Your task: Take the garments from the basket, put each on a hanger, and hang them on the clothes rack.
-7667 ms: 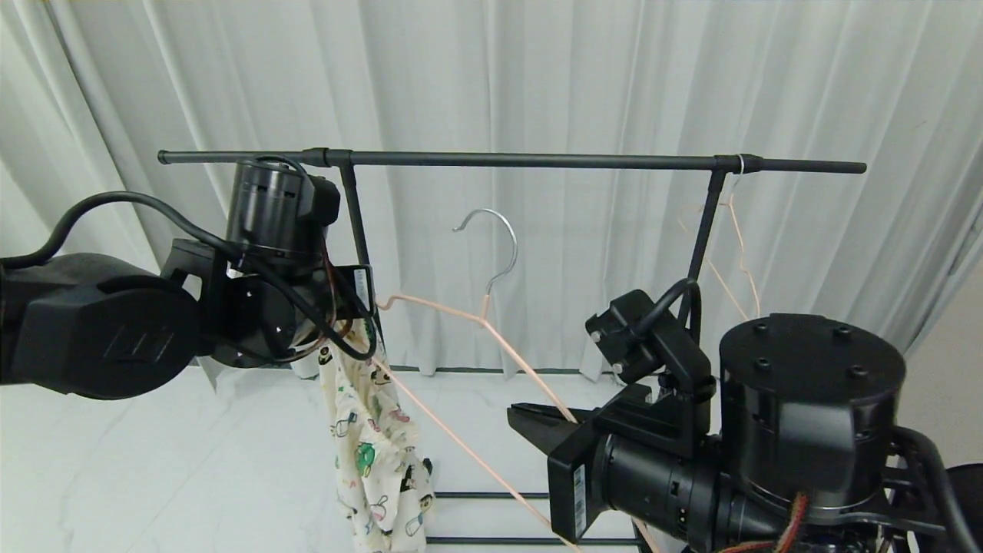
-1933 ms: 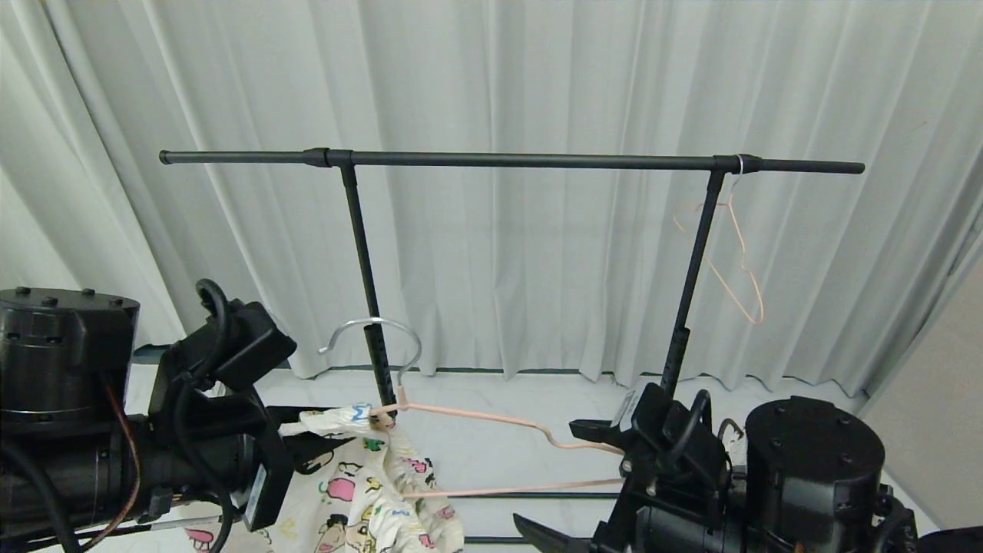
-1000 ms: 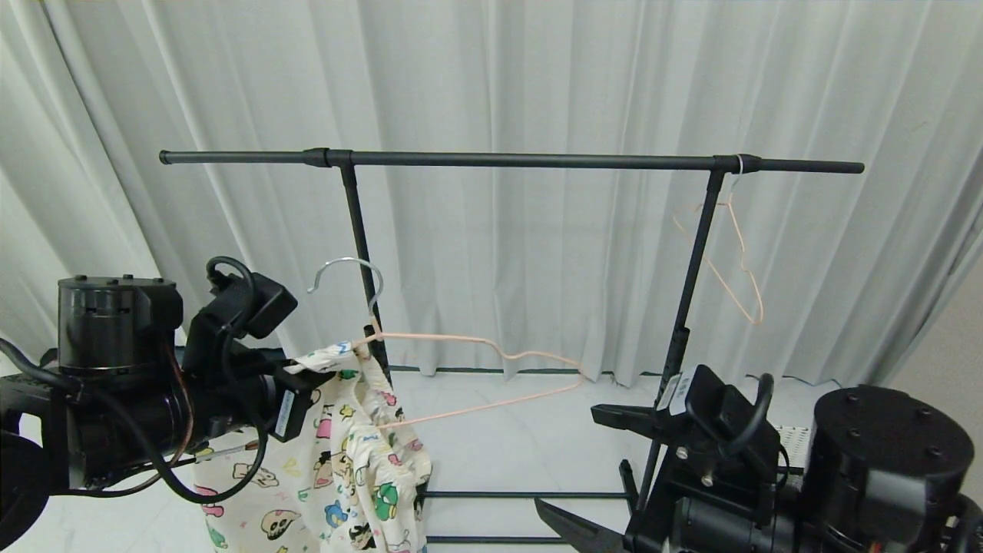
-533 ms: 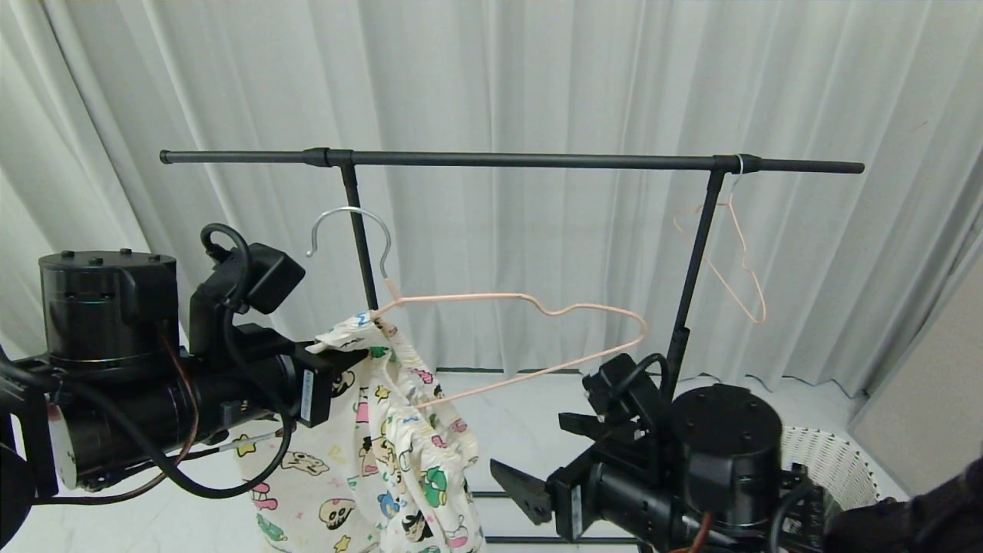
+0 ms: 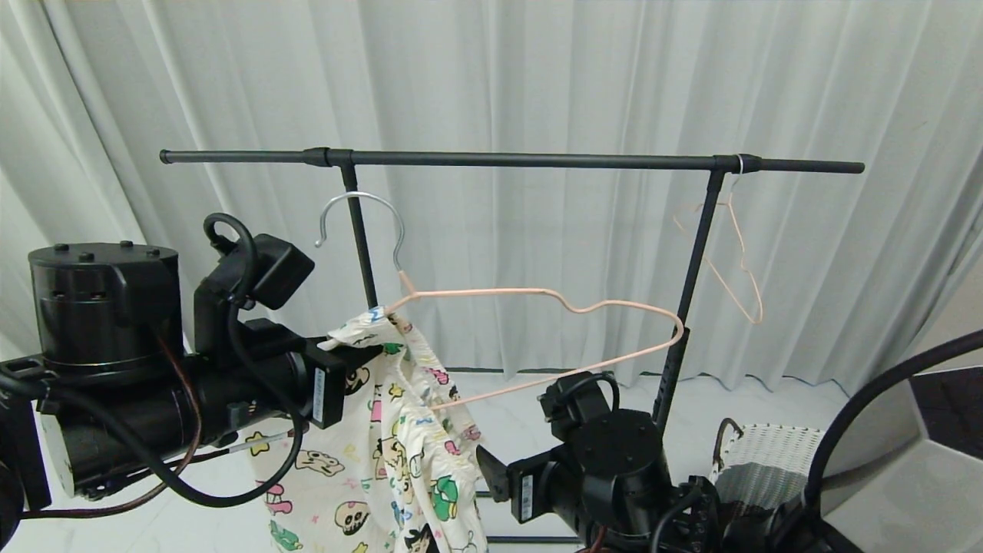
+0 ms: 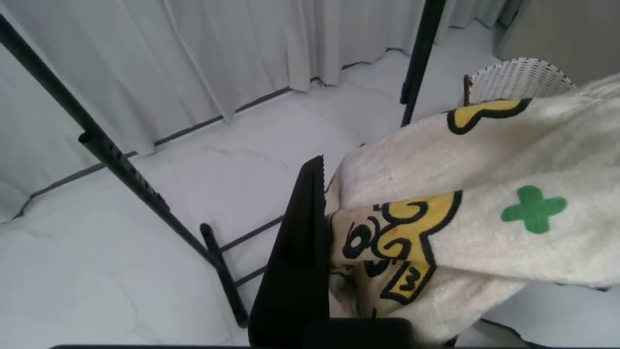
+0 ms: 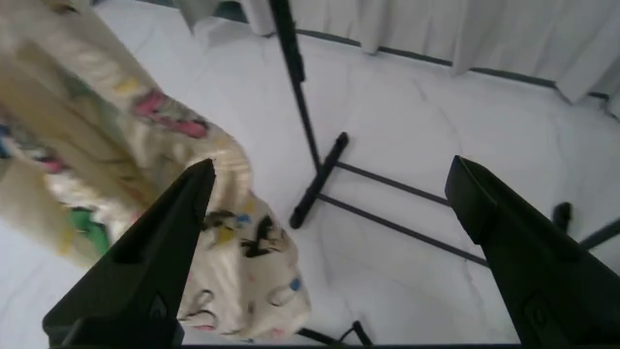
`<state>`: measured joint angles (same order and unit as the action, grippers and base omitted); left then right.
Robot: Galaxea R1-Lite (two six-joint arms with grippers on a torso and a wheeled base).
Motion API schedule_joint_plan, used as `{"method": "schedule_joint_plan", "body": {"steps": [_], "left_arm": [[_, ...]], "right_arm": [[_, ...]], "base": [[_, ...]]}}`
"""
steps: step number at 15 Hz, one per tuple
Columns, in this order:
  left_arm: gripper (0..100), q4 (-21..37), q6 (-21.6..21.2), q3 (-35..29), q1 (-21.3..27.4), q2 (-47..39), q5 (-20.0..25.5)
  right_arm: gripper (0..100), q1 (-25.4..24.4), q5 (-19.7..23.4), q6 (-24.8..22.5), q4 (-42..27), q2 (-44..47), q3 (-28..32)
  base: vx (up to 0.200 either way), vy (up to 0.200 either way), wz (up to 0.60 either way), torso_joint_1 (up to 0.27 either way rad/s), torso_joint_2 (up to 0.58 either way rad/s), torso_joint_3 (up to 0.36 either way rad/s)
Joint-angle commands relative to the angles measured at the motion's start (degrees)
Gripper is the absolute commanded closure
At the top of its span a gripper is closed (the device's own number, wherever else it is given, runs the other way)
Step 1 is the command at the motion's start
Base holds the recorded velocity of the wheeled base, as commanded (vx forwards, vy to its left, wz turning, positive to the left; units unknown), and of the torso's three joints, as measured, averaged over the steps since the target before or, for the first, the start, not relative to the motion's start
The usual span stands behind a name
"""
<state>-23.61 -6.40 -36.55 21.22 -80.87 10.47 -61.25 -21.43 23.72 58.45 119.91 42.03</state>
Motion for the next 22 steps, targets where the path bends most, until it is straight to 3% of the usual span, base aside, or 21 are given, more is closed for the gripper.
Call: {"method": "schedule_joint_plan", "body": {"steps": [1,4,12,16,19,22], "left_arm": [[100,-0.03,-0.02,-0.02,0.05,0.28,-0.10],[100,-0.03,-0.02,0.07,0.05,1.07,-0.72],[100,-0.03,-0.10,0.34,0.22,1.16,-0.80],[100,-0.03,-0.02,0.16,3.30,2.21,-0.89],[100,-0.03,-0.02,-0.19,3.56,1.68,-4.58],[100,-0.03,-0.10,0.07,2.07,1.68,-8.98]], "right_arm": [[0,0.07,-1.16,-0.26,-0.01,1.82,-0.37],[0,0.43,-3.00,-1.40,-0.01,2.17,-0.81],[0,-2.56,-2.56,-1.31,0.26,-0.73,1.38],[0,-4.58,-2.56,-1.40,0.26,1.47,1.38],[0,-2.48,-5.82,-3.86,0.17,3.23,0.07],[0,3.41,-8.54,-8.17,0.34,2.88,-1.60]], "base": [[0.000,0.000,0.00,0.000,0.00,0.000],[0.000,0.000,0.00,0.000,0.00,0.000],[0.000,0.000,0.00,0.000,0.00,0.000],[0.000,0.000,0.00,0.000,0.00,0.000],[0.000,0.000,0.00,0.000,0.00,0.000],[0.000,0.000,0.00,0.000,0.00,0.000]]}}
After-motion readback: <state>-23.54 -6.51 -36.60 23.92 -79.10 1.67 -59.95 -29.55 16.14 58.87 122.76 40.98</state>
